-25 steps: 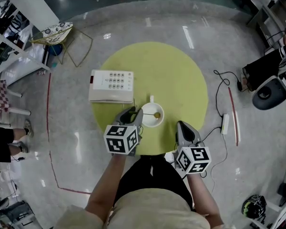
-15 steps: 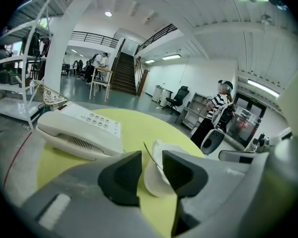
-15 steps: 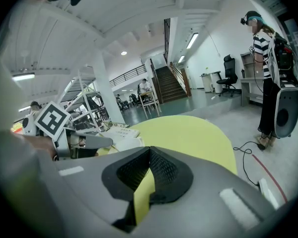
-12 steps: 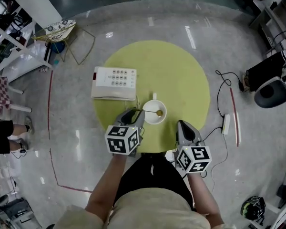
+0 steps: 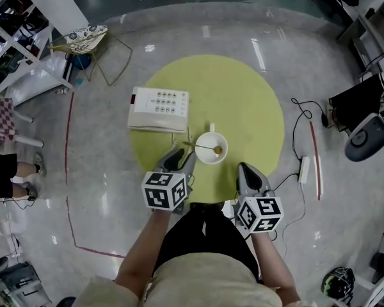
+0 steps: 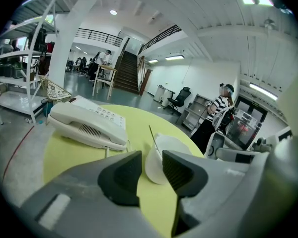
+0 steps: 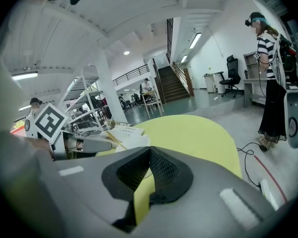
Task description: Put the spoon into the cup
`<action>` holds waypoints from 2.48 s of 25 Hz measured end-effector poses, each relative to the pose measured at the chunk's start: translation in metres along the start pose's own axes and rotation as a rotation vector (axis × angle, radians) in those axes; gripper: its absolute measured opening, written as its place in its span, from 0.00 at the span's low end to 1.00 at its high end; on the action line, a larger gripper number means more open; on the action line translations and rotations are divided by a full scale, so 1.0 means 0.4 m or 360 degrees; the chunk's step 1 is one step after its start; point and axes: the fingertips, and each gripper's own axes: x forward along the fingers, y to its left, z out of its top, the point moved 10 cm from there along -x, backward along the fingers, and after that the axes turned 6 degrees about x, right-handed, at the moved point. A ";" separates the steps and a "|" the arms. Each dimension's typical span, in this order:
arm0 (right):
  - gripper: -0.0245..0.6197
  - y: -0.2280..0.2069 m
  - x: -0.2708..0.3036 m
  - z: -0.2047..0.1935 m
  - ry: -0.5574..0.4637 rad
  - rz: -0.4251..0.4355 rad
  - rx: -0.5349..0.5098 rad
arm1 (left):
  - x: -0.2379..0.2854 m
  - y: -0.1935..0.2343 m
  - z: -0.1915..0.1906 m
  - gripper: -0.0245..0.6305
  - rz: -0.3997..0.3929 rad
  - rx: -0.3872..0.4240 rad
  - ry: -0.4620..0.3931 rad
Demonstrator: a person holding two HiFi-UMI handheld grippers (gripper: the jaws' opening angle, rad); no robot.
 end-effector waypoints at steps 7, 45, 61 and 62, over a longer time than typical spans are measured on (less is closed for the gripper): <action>0.04 0.015 -0.019 -0.008 -0.0009 0.0003 -0.0014 | -0.026 -0.009 -0.019 0.22 0.0002 0.0007 0.0013; 0.04 0.141 -0.130 -0.077 -0.0141 -0.0154 -0.0009 | -0.155 0.001 -0.058 0.05 -0.0219 0.0220 -0.0028; 0.04 0.142 -0.181 -0.095 -0.0157 -0.0097 -0.0023 | -0.225 -0.039 -0.084 0.04 -0.0170 0.0216 -0.0103; 0.04 0.144 -0.187 -0.098 -0.0160 -0.0090 -0.0023 | -0.233 -0.043 -0.089 0.04 -0.0161 0.0214 -0.0104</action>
